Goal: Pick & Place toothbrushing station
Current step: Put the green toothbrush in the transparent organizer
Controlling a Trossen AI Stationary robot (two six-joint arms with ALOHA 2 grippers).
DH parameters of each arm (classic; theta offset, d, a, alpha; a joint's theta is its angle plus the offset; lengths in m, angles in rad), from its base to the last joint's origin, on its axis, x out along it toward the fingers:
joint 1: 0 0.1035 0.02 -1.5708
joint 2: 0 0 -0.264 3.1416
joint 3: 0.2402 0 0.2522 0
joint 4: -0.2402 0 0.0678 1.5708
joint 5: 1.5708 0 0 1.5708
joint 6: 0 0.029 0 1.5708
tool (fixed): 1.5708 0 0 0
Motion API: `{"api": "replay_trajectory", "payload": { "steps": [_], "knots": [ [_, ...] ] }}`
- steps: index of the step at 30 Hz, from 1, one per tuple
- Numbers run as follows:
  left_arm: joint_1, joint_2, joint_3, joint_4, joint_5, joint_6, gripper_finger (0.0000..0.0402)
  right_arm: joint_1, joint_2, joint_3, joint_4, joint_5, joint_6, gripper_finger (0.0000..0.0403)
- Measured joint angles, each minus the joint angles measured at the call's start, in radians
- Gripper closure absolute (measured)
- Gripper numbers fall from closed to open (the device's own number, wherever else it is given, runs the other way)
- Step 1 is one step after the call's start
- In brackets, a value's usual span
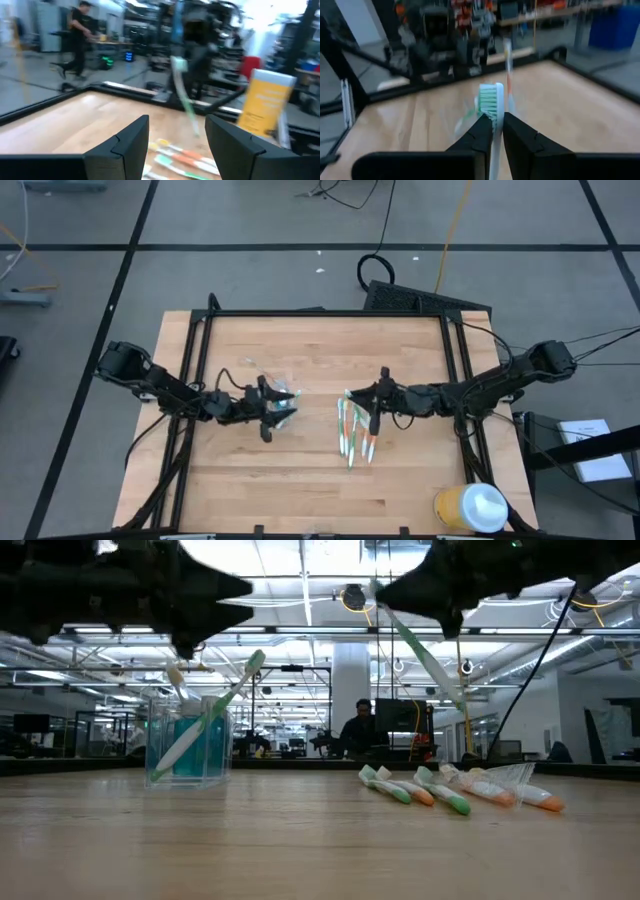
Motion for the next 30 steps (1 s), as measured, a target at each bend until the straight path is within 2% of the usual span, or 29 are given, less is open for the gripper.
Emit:
{"api": "replay_trajectory", "payload": {
  "steps": [2,4,8,13,20,26,30],
  "knots": [
    [0.017,0.0,0.059,-0.085,0.054,0.002,0.0199,-0.014,0.009,0.0,0.065,-0.011,-0.044,0.0372],
    [0.032,0.0,0.136,-0.208,0.085,0.003,0.0199,-0.03,0.017,0.0,0.13,-0.071,-0.081,0.0372],
    [0.061,0.0,0.289,-0.463,0.093,0.004,0.0199,-0.051,0.03,0.001,0.229,-0.179,-0.114,0.0372],
    [0.085,0.0,0.421,-0.622,0.109,0.007,0.0199,-0.053,0.03,0.001,0.278,-0.183,-0.165,0.0372],
    [0.115,0.05,0.476,-0.573,0.2,0.012,0.0199,-0.056,0.03,0.002,0.328,-0.183,-0.187,0.0371],
    [0.147,0.223,0.536,-0.466,0.172,0.028,0.0199,-0.056,0.029,0.002,0.329,-0.183,-0.188,0.0371],
    [0.163,0.303,0.585,-0.375,0.192,0.027,0.0199,-0.055,0.029,0.002,0.325,-0.183,-0.188,0.0371]
  ]
}}
